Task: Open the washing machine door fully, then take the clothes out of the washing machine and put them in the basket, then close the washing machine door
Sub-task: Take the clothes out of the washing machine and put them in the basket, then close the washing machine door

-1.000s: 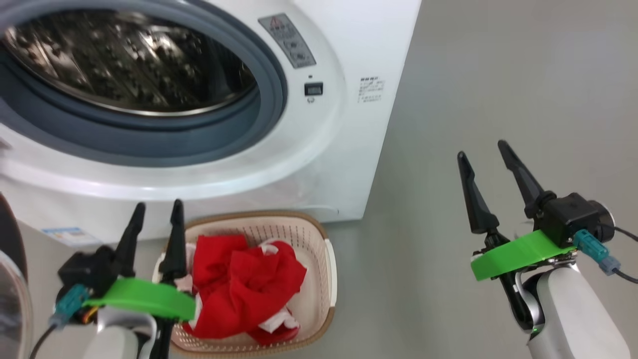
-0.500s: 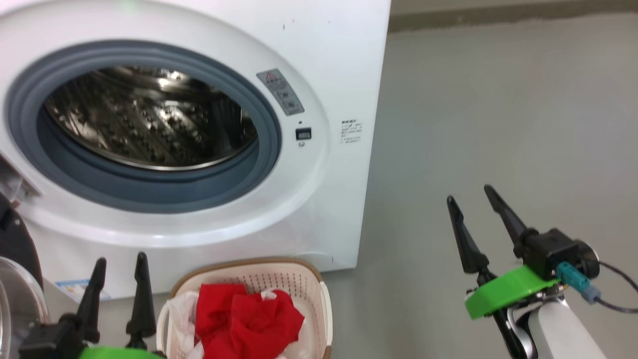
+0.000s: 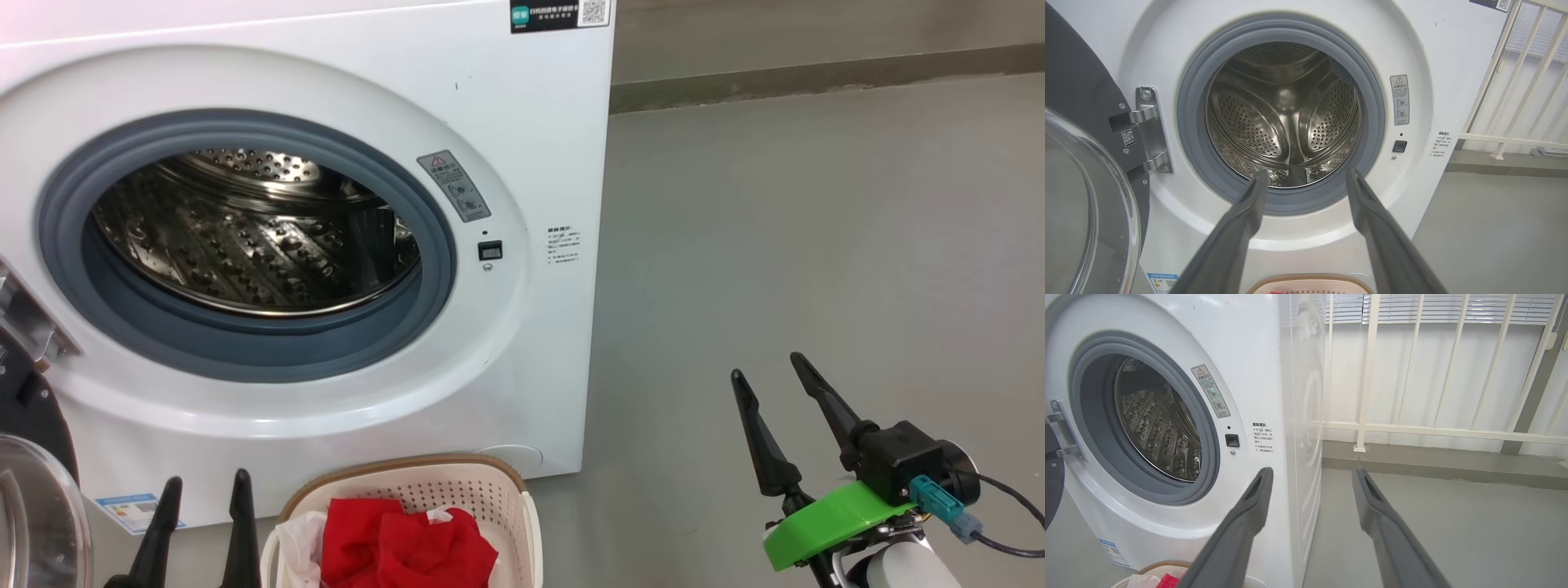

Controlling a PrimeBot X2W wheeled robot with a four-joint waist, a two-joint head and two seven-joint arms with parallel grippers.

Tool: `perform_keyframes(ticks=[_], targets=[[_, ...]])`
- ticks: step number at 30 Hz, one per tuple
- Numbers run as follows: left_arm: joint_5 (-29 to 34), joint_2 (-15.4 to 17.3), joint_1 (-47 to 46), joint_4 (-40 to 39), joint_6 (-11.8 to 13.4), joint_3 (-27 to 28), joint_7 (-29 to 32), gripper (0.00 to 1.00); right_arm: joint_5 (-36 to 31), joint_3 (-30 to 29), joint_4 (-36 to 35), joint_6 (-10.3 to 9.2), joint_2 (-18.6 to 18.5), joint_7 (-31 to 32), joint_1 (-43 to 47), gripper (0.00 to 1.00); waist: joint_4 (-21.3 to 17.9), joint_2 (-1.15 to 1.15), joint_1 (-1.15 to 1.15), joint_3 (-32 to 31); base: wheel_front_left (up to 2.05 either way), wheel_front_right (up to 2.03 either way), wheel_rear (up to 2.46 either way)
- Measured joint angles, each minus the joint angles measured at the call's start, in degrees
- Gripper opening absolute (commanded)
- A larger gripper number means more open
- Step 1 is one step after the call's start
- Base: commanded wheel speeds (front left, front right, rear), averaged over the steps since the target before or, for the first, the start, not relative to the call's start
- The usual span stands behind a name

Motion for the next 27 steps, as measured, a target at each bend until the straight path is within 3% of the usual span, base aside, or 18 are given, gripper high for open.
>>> perform_keyframes(ticks=[27], targets=[[-0.22,0.81,0.86,-1.21,1.86,-0.89,2.33,1.00,0.01,0.36,-0.56,0.00,0.01,0.00,0.41,1.00,0.26,0.00,0.00,-0.28,-0.06,0.06,0.00]])
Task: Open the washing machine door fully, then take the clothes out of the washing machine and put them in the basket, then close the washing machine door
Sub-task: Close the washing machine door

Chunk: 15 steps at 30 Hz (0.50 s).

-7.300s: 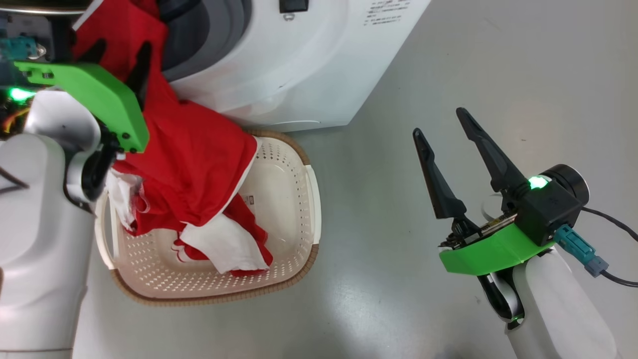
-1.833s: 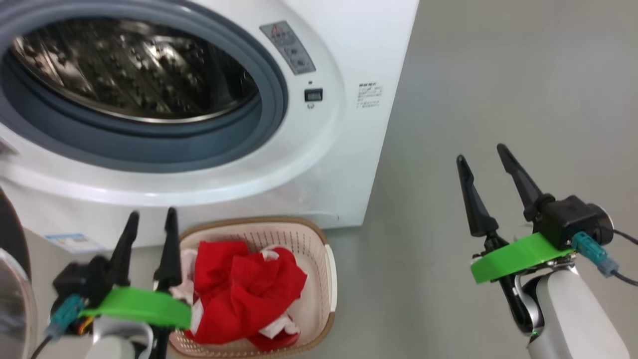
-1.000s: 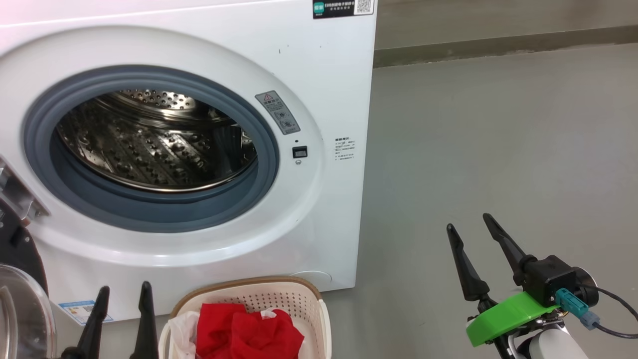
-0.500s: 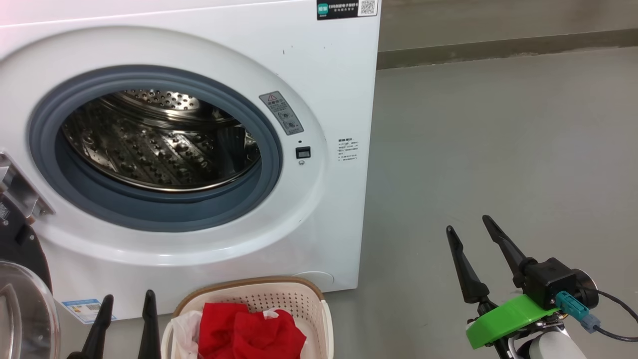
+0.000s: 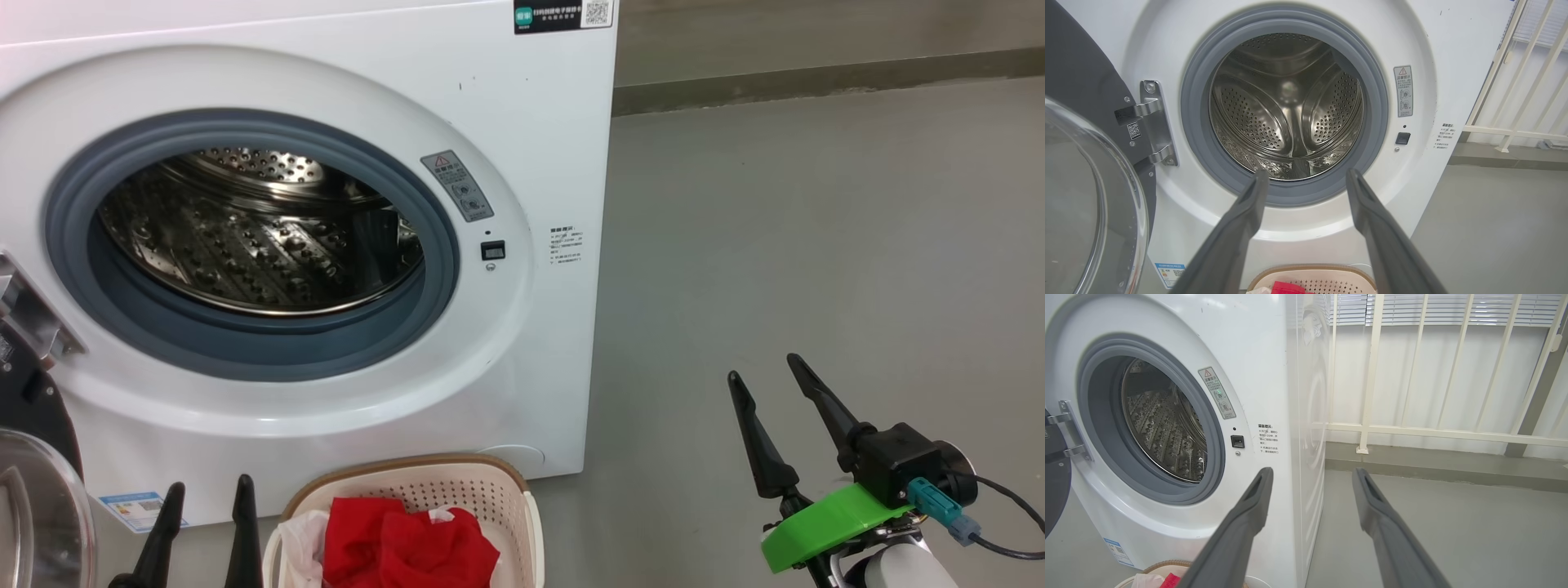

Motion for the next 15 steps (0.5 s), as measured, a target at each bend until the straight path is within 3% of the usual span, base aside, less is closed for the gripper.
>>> perform_keyframes(ticks=[6,15], targets=[[0.00,0.03,0.00,-0.32,0.16,-0.29,0.26,1.00,0.00,0.01,0.04,0.00,0.00,0.00,0.00,1.00,-0.05,0.00,0.00,-0.20,-1.10,1.10,0.00],[-0.02,0.09,0.07,-1.58,0.34,-1.10,0.14,1.00,0.00,0.48,0.05,0.00,0.01,0.00,0.01,1.00,0.05,0.00,0.00,-0.21,-1.89,1.89,0.00]])
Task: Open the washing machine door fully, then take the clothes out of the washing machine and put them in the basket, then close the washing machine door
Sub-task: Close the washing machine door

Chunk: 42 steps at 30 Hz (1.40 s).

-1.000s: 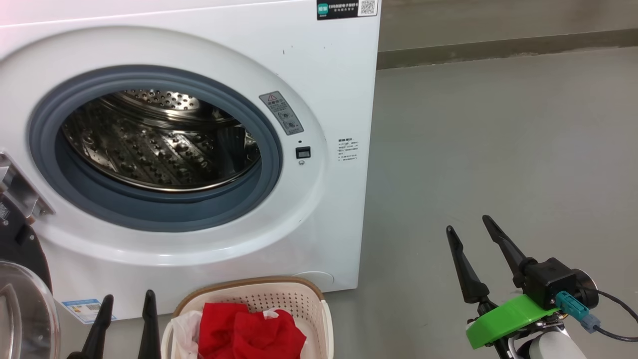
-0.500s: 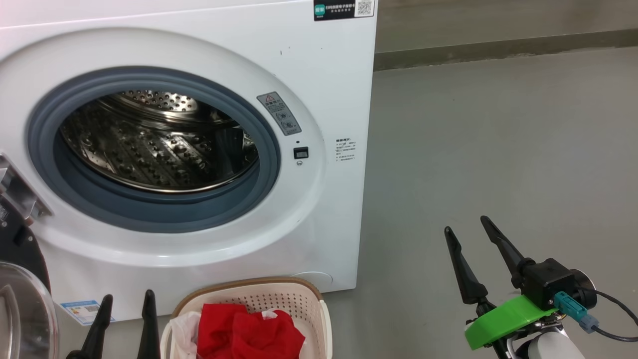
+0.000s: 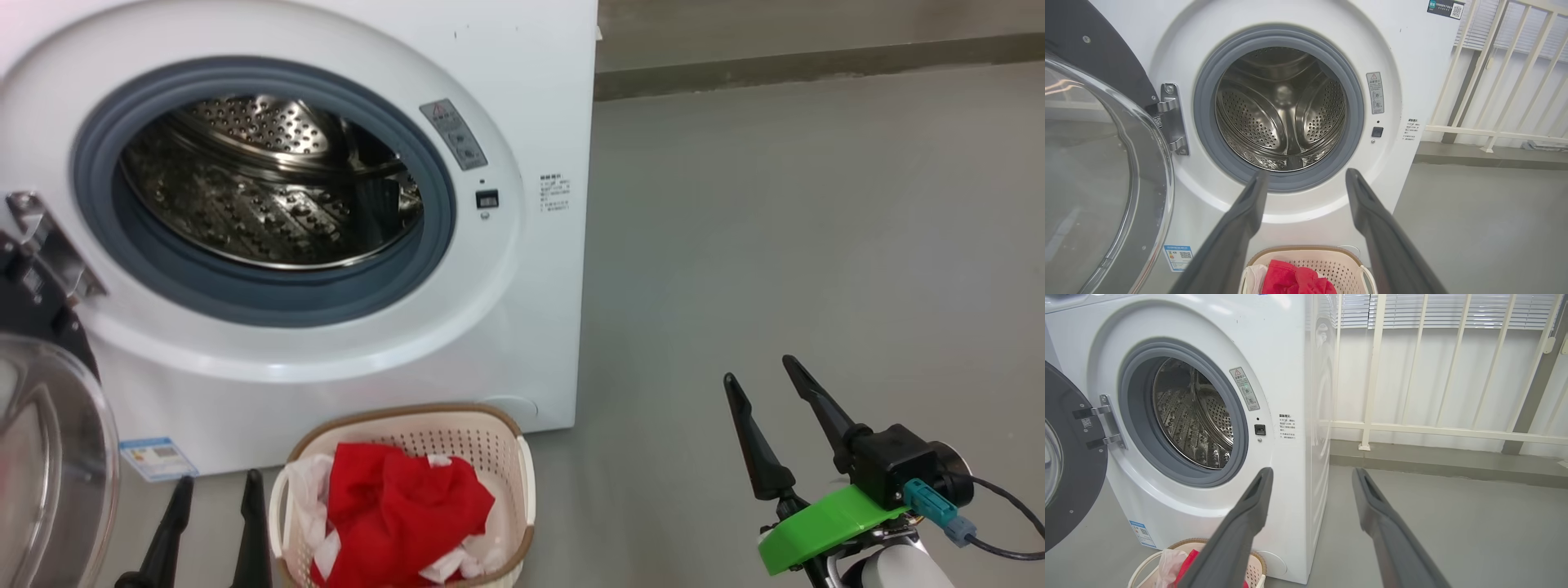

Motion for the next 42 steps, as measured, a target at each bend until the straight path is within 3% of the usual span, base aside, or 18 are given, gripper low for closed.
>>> perform_keyframes(ticks=[10,27,42], targets=[[0.02,0.40,1.14,-0.53,0.10,-0.15,-0.31,1.00,0.00,0.02,0.19,0.00,-0.01,0.00,0.01,1.00,0.19,0.00,0.00,0.09,-1.00,1.00,0.00],[0.03,0.63,1.18,-1.62,1.75,-0.24,-0.14,1.00,0.09,0.70,0.19,0.00,-0.01,0.00,0.01,1.00,1.09,0.00,0.00,0.42,-0.02,0.02,0.00],[0.86,0.65,1.70,-6.68,5.25,0.09,1.83,1.00,0.21,2.01,0.19,0.00,-0.01,0.00,-0.01,1.00,7.90,0.00,0.00,-0.10,0.00,0.00,0.00]])
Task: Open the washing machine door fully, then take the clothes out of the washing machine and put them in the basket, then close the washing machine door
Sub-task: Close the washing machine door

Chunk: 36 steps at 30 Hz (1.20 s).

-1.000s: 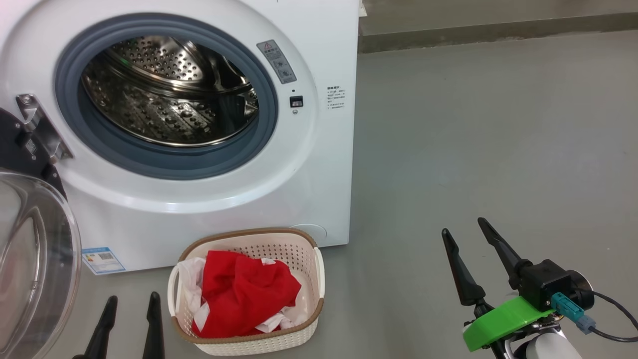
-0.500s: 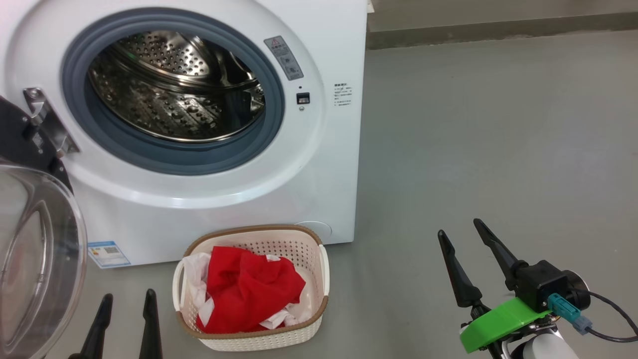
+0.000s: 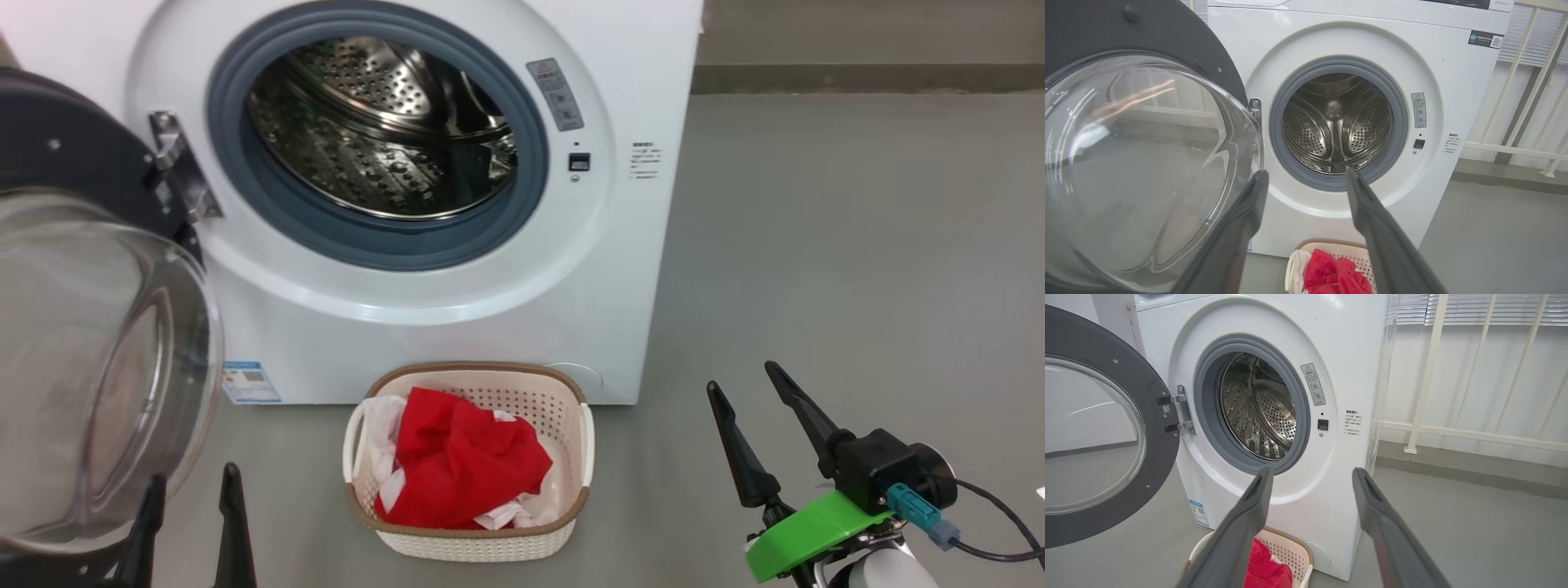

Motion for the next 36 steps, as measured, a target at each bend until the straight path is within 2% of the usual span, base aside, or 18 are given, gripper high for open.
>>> perform_keyframes(ticks=[24,36], targets=[[1.41,2.16,2.52,-5.54,3.49,1.13,4.25,1.00,2.56,4.50,-0.55,0.00,0.00,0.00,0.06,1.00,15.84,0.00,0.00,-2.87,0.00,0.00,0.00],[1.30,2.97,4.26,-6.99,4.53,2.91,4.48,1.00,3.32,8.00,-0.46,0.00,0.01,0.00,-0.03,1.00,20.16,0.00,0.00,-3.52,0.00,0.00,0.00]])
